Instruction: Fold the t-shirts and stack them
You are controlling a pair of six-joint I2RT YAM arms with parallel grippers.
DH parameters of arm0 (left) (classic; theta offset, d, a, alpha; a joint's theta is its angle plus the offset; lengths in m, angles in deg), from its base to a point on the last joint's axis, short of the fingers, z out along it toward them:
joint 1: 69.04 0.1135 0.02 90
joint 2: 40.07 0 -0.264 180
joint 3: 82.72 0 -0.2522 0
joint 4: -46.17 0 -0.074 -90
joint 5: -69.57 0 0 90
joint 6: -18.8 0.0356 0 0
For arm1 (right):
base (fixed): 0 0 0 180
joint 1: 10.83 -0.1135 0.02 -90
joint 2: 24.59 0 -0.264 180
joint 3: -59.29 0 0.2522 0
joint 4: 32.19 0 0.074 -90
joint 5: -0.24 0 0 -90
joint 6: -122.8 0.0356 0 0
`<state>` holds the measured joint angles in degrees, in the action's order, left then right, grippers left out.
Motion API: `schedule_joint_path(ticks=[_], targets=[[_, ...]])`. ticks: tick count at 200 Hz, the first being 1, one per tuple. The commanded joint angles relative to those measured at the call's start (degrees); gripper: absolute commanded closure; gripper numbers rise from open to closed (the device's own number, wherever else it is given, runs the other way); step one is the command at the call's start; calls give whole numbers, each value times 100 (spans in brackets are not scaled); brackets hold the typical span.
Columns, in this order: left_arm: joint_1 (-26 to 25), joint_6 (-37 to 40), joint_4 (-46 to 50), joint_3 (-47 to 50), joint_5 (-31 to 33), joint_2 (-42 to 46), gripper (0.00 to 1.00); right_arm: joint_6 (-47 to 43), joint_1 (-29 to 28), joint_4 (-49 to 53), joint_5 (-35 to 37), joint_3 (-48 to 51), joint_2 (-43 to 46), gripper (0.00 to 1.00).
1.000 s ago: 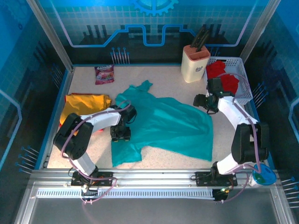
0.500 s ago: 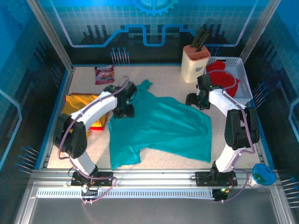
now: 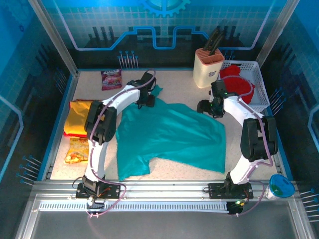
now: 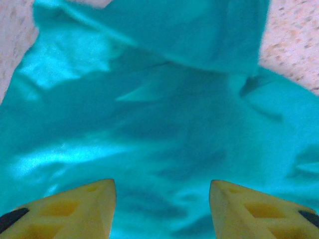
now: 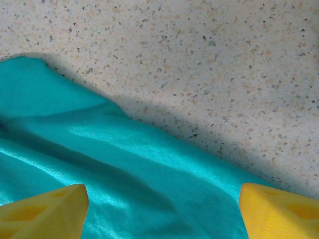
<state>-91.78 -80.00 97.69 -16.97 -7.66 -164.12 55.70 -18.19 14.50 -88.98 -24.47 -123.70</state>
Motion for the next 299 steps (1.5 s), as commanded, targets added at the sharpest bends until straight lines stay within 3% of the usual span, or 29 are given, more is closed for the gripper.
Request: schedule_joint_path(ticks=[1, 76, 140, 227, 299], targets=[[-294, 532, -707, -334, 312, -126, 46, 83, -40, -40, -199, 109, 126, 20], [-340, 860, -410, -1527, 973, -1269, 51, 186, -46, -147, -348, 335, 423, 20], [-296, 1031, -296, -1893, 1372, -1469, 65, 263, -56, -322, -472, 529, 542, 21], [-89, 1119, -85, -2054, 1172, -1359, 66, 251, -91, -300, -509, 522, 524, 21], [42, 960, 12, -1970, 891, -1212, 55, 219, -91, -265, -534, 528, 525, 21]])
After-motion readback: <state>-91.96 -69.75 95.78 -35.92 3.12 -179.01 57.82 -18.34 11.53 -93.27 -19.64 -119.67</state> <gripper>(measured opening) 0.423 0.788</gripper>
